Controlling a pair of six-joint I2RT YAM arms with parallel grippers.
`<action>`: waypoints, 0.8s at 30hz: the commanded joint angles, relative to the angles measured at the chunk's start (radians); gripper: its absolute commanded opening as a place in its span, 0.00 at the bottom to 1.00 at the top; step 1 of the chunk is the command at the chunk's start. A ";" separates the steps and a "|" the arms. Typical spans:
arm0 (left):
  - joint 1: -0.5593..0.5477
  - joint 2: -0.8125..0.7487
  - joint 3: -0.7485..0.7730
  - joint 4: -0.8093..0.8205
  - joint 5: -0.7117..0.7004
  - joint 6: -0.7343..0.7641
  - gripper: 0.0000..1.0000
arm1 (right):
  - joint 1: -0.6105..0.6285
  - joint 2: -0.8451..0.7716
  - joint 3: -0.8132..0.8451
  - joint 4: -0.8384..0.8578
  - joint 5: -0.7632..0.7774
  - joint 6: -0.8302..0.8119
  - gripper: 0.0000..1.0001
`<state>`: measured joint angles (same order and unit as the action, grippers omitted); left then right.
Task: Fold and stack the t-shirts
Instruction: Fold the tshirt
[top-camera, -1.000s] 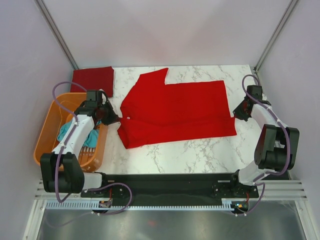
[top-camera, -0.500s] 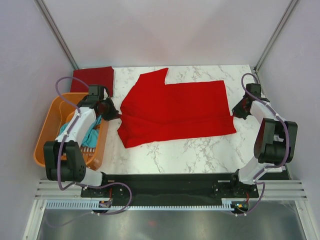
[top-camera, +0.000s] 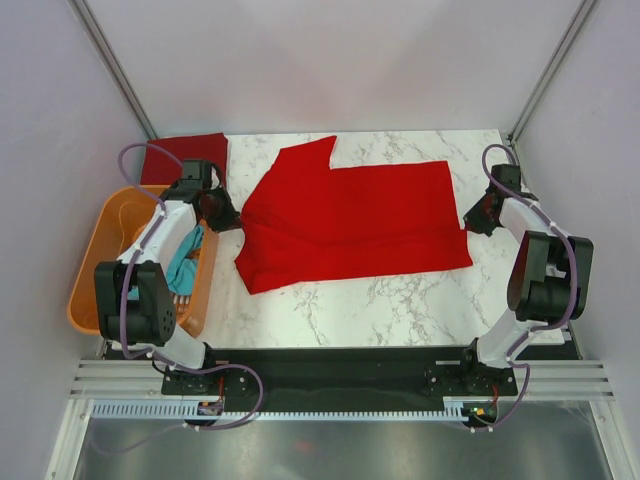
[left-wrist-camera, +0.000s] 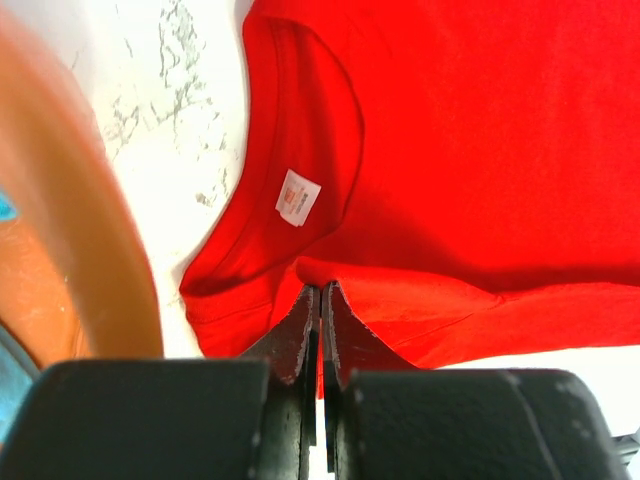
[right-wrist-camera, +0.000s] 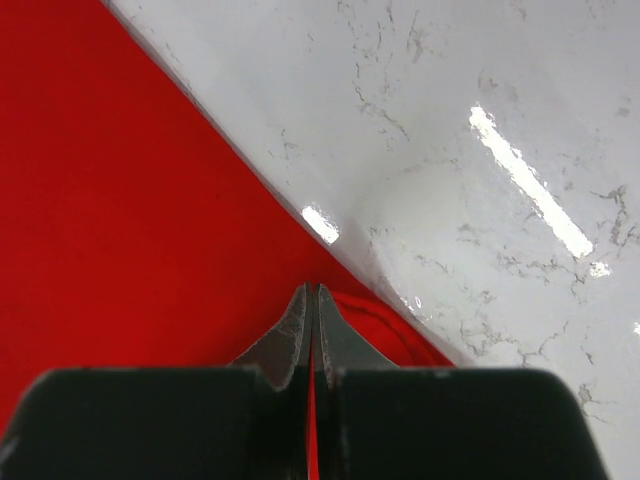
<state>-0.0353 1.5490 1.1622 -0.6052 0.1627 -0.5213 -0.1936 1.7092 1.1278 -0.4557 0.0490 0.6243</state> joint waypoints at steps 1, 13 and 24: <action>0.000 0.025 0.053 0.004 -0.002 0.049 0.02 | 0.002 0.017 0.041 0.026 0.008 0.009 0.00; -0.002 0.074 0.082 -0.022 -0.075 0.061 0.02 | 0.002 0.043 0.067 0.029 0.014 0.015 0.00; -0.008 0.066 0.079 -0.028 -0.086 0.067 0.02 | 0.002 0.059 0.069 0.058 -0.040 0.028 0.00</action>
<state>-0.0463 1.6104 1.2182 -0.6155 0.1116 -0.4995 -0.1936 1.7554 1.1603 -0.4252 0.0200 0.6373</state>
